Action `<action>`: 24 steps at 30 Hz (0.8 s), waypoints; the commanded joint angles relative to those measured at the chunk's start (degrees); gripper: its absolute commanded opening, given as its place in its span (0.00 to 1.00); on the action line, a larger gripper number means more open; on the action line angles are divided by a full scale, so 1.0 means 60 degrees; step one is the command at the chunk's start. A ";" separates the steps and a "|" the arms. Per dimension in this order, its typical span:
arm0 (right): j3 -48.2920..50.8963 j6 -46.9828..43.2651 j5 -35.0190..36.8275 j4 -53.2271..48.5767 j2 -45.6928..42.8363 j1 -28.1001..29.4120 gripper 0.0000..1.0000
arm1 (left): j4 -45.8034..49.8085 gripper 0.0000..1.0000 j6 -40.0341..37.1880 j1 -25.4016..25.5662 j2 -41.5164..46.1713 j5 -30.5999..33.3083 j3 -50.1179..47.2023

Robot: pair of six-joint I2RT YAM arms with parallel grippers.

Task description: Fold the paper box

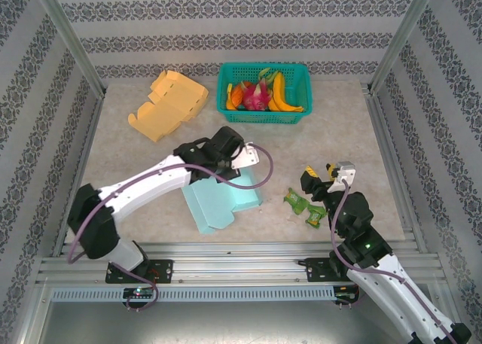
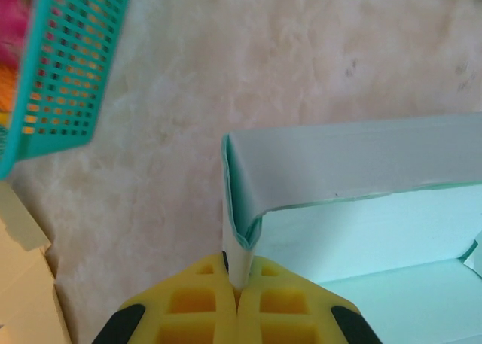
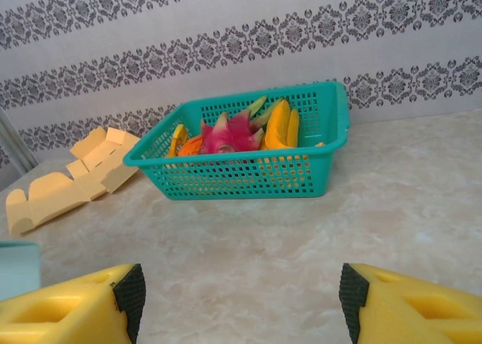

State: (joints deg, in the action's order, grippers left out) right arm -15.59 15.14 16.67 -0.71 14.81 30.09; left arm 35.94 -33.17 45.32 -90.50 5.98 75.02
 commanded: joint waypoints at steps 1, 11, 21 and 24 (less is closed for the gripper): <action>0.0017 0.0195 0.0028 0.0040 -0.0034 -0.0109 0.70 | 0.1870 0.01 -0.0905 0.0078 -0.1122 0.0401 0.0198; 0.0052 0.0231 0.0035 0.0033 -0.0029 -0.0151 0.70 | 0.0091 0.00 -0.1286 0.0395 -0.3205 0.1407 0.0473; 0.0031 0.0326 -0.0093 0.0012 -0.0039 -0.0151 0.70 | -0.0300 0.04 -0.1313 0.0552 -0.3986 0.1655 0.0224; 0.0034 0.0355 -0.0090 0.0011 -0.0051 -0.0151 0.70 | -0.0834 0.05 -0.1356 0.0713 -0.3999 0.1809 -0.0168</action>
State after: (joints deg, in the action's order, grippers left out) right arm -15.57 16.40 16.62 -0.73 14.83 29.36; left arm 34.83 -40.21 48.45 -111.39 15.88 77.19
